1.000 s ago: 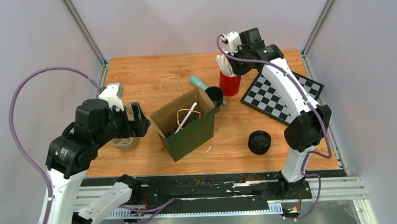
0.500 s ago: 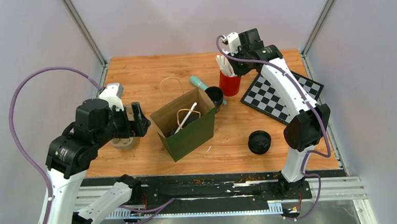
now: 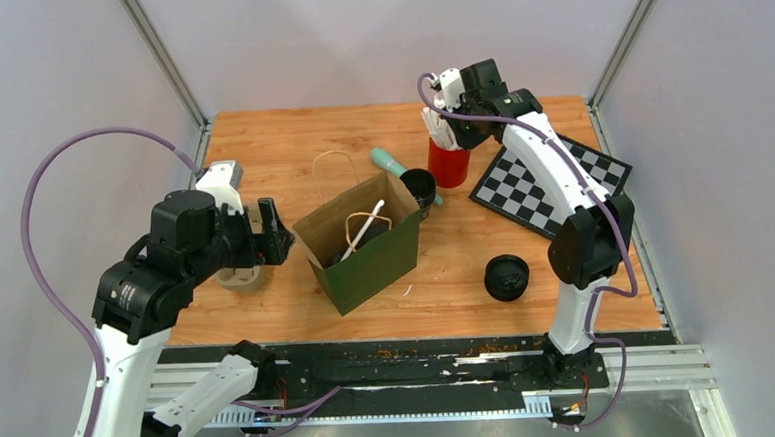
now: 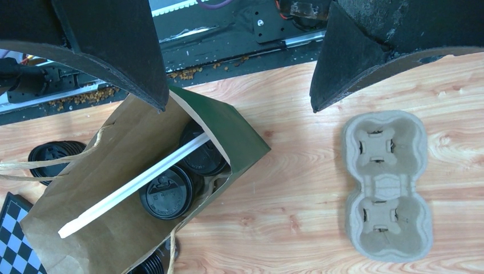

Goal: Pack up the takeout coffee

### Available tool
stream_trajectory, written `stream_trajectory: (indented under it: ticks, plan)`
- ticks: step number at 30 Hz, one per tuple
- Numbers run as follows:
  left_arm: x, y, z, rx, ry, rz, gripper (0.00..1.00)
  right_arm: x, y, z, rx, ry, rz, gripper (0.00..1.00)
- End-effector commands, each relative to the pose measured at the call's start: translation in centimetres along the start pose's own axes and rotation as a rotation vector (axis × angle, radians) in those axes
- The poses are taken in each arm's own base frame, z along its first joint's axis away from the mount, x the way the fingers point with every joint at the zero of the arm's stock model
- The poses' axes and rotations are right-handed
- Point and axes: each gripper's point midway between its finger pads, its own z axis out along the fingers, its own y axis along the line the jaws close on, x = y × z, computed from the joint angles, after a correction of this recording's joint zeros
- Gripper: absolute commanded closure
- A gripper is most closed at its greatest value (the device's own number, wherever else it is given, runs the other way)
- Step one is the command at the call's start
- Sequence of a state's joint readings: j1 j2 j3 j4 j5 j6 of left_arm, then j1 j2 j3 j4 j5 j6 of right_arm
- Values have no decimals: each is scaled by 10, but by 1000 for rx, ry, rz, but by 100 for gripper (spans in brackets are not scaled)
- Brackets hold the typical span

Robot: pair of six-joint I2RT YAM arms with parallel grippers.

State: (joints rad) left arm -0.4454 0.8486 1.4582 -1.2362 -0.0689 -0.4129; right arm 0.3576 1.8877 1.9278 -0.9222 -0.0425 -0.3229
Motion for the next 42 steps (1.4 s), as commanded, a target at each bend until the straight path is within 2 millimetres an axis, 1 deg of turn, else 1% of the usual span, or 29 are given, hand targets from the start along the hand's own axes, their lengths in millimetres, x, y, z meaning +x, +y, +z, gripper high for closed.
stream_trajectory:
  ticks: [1, 4, 6, 9, 11, 15, 17, 20, 24, 28, 31, 34, 37, 40, 42]
  plan:
    - [-10, -2, 1, 5, -41, 16, 0, -26, -5, -15, 22, -84, -1, 99]
    - [-11, -2, 1, 6, -45, 18, 0, -36, -1, -32, 3, -117, 2, 100]
    - [-11, -2, 2, 7, -46, 18, 0, -43, 2, -47, -5, -139, 4, 100]
    - [-11, -3, 4, 16, -50, 17, 0, -49, 7, -72, -9, -160, 34, 100]
    - [-11, -5, 5, 25, -55, 15, 0, -48, 6, -88, 9, -155, 65, 100]
    - [-9, -8, 9, 41, -46, 19, 0, -41, -7, -123, 105, -123, 118, 100]
    - [-9, -10, 11, 49, -37, 23, 0, -47, -6, -145, 104, -172, 132, 100]
    - [-13, -16, 14, 74, -37, 27, 0, -49, -4, -167, 108, -215, 154, 100]
    - [-19, -19, 14, 86, -48, 40, 0, -44, -3, -191, 131, -226, 163, 100]
    - [-22, -19, 11, 86, -52, 60, 0, -40, -3, -227, 160, -280, 166, 100]
    - [-22, -19, 9, 87, -54, 66, 0, -33, 0, -252, 165, -327, 180, 100]
    - [-23, -19, 7, 89, -60, 70, 0, -25, 7, -277, 153, -403, 194, 100]
    - [-24, -19, 5, 90, -64, 75, 0, -20, 17, -294, 117, -484, 185, 100]
    - [-25, -22, 1, 108, -65, 77, 0, -22, 44, -314, -6, -608, 90, 100]
    - [-26, -23, -1, 113, -70, 76, 0, -24, 59, -330, -69, -694, 42, 100]
